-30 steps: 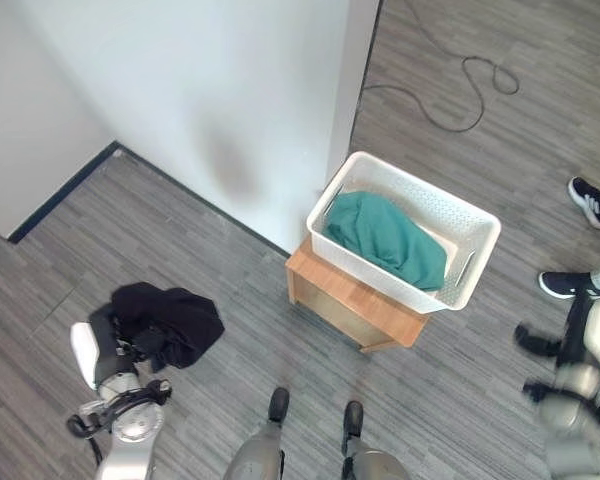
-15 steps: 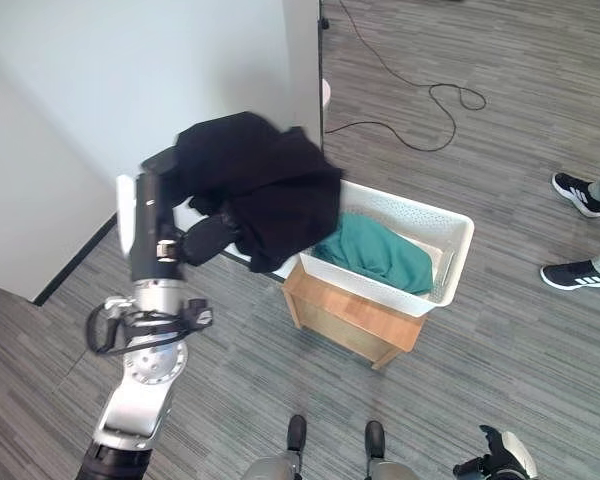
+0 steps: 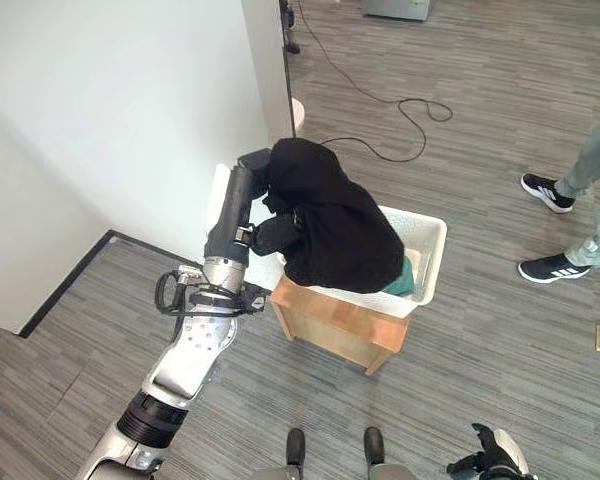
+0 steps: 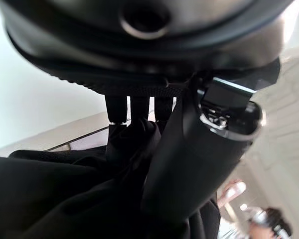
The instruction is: Pick up bed clothes into laundry basket.
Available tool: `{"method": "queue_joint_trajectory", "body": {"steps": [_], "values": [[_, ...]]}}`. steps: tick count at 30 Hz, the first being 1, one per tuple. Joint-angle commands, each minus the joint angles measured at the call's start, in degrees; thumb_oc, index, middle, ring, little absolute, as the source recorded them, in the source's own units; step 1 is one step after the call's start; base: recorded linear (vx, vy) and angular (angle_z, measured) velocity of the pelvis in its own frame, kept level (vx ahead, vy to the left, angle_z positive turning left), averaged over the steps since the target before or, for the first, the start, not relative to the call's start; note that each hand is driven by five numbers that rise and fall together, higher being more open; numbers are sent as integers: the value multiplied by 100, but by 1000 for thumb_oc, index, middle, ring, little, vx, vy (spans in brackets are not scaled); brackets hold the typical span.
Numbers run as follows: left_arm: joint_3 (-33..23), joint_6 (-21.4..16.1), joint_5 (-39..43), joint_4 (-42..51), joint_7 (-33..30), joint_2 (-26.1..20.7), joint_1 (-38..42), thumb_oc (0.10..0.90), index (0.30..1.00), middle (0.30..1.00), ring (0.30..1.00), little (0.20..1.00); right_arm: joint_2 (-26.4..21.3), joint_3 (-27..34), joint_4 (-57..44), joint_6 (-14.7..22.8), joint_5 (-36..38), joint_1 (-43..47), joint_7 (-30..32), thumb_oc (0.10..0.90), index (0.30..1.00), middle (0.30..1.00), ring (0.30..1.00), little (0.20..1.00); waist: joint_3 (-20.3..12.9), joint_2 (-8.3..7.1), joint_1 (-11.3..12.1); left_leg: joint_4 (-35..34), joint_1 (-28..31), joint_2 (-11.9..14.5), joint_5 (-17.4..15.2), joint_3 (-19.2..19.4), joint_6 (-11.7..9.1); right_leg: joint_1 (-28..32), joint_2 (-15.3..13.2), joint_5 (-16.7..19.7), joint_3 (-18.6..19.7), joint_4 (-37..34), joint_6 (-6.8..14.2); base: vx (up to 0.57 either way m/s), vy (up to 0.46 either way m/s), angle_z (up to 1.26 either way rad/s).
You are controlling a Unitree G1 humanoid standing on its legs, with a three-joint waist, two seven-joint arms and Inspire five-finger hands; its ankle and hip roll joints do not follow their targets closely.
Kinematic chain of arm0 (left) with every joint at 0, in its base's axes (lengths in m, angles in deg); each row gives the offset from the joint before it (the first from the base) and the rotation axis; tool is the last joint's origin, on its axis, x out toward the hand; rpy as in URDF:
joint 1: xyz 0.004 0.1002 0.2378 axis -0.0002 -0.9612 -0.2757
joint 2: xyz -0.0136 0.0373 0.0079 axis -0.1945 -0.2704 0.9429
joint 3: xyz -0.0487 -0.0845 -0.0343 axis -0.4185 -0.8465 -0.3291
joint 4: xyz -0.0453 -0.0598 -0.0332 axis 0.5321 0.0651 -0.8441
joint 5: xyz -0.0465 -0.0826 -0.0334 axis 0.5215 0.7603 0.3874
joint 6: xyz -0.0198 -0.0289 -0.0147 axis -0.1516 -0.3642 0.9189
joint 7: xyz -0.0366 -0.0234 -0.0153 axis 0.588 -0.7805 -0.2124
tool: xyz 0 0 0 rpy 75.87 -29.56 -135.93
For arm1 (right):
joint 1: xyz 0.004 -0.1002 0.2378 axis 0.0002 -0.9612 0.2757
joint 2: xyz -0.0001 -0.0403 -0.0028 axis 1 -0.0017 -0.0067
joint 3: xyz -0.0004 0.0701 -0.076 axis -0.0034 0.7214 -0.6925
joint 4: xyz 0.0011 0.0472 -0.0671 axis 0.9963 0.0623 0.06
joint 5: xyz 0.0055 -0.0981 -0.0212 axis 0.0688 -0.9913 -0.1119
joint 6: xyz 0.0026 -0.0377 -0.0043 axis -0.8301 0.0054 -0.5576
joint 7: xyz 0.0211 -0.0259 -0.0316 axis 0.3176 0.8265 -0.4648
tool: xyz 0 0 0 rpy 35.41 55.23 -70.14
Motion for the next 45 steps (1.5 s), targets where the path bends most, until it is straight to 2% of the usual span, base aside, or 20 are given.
{"method": "queue_joint_trajectory", "body": {"steps": [1, 5, 6, 7, 8, 13, 18, 20, 26, 32, 38, 43, 45], "values": [[40, -407, -282, -94, -305, 320, 1415, 400, 300, 300, 300, 300, -130, -118, 164, 109, 197, 14, 188, 800, 900, 900, 900, 900, -310, -415, 9, 3, -3, 222, -643, 122, -220, 242, -498, -432, -136, 39, 484, 29, 10, -5], [345, -303, -589, -649, -485, 392, 1939, 400, 300, 300, 300, 300, -103, -190, 190, 130, 260, 72, 212, 800, 900, 900, 900, 900, -289, -418, -87, 3, -92, 225, -616, 193, -231, 126, -489, -392, -116, 39, 505, 19, 9, -17], [510, -244, -731, -1029, -520, 462, 2214, 400, 300, 300, 300, 300, -102, -261, 205, 125, 267, 117, 218, 800, 900, 900, 900, 900, -277, -423, -151, 3, -108, 241, -682, 245, -241, 84, -469, -430, -108, 39, 523, -18, 5, -12], [519, -259, -734, -1060, -532, 470, 2248, 400, 300, 300, 300, 300, -100, -252, 206, 126, 268, 130, 219, 800, 900, 900, 900, 900, -263, -426, -142, 3, -154, 235, -599, 253, -240, 36, -473, -356, -100, 39, 520, 31, 6, -5], [581, -248, -777, -1251, -575, 484, 2363, 400, 300, 300, 300, 300, -96, -280, 219, 128, 259, 144, 222, 800, 900, 900, 900, 900, -274, -426, -164, 3, -154, 242, -672, 289, -245, 26, -464, -406, -90, 39, 530, -1, 9, -7], [783, -120, -856, -2217, -804, 472, 3107, 400, 300, 300, 300, 300, -98, -453, 300, 135, 238, 259, 245, 800, 900, 900, 900, 900, -274, -445, -283, 3, -285, 278, -637, 500, -266, -210, -428, -321, -37, 39, 570, 6, 16, -19], [1094, 28, -992, -3192, -1041, 151, 4359, 400, 300, 300, 300, 300, -90, -600, 429, 141, 298, 389, 253, 800, 900, 900, 900, 900, -294, -444, -437, 3, -344, 313, -635, 746, -284, -398, -401, -240, 55, 39, 630, 7, 33, -23], [1473, 130, -1284, -3783, -1157, -109, 5149, 400, 300, 300, 300, 300, -89, -694, 527, 157, 337, 479, 255, 800, 900, 900, 900, 900, -308, -432, -549, 3, -325, 335, -645, 897, -293, -475, -385, -193, 121, 39, 667, 37, 47, -18], [1780, 257, -1363, -4800, -1237, -298, 5792, 400, 300, 300, 300, 300, -102, -781, 658, 163, 454, 655, 296, 800, 900, 900, 900, 900, -270, -427, -689, 3, -339, 372, -639, 1129, -299, -640, -334, -89, 213, 39, 725, 7, 44, -24], [1908, 369, -1698, -5390, -1147, -207, 5555, 400, 300, 300, 300, 300, -38, -895, 780, 218, 534, 746, 349, 800, 900, 900, 900, 900, -175, -505, -750, 3, -449, 379, -608, 1261, -285, -863, -298, 8, 284, 39, 754, -18, 28, -28], [1860, 551, -2292, -5578, -1089, 50, 4888, 400, 300, 300, 300, 300, 55, -927, 783, 328, 631, 801, 432, 800, 900, 900, 900, 900, 24, -627, -644, 3, -639, 366, -548, 1124, -288, -961, -333, 16, 126, 39, 701, -47, -9, -10], [1853, 689, -2686, -5844, -1204, 138, 4726, 400, 300, 300, 300, 300, 80, -1049, 728, 471, 670, 1001, 487, 800, 900, 900, 900, 900, 121, -705, -558, 3, -834, 379, -471, 1015, -297, -1078, -322, 47, 23, 39, 680, -73, -40, 5], [1784, 905, -2802, -5883, -1370, 84, 4618, 400, 300, 300, 300, 300, 173, -1143, 574, 479, 595, 1095, 600, 800, 900, 900, 900, 900, 158, -734, -507, 3, -904, 376, -452, 963, -290, -1134, -308, 53, 9, 39, 678, -66, -21, 23]]}}
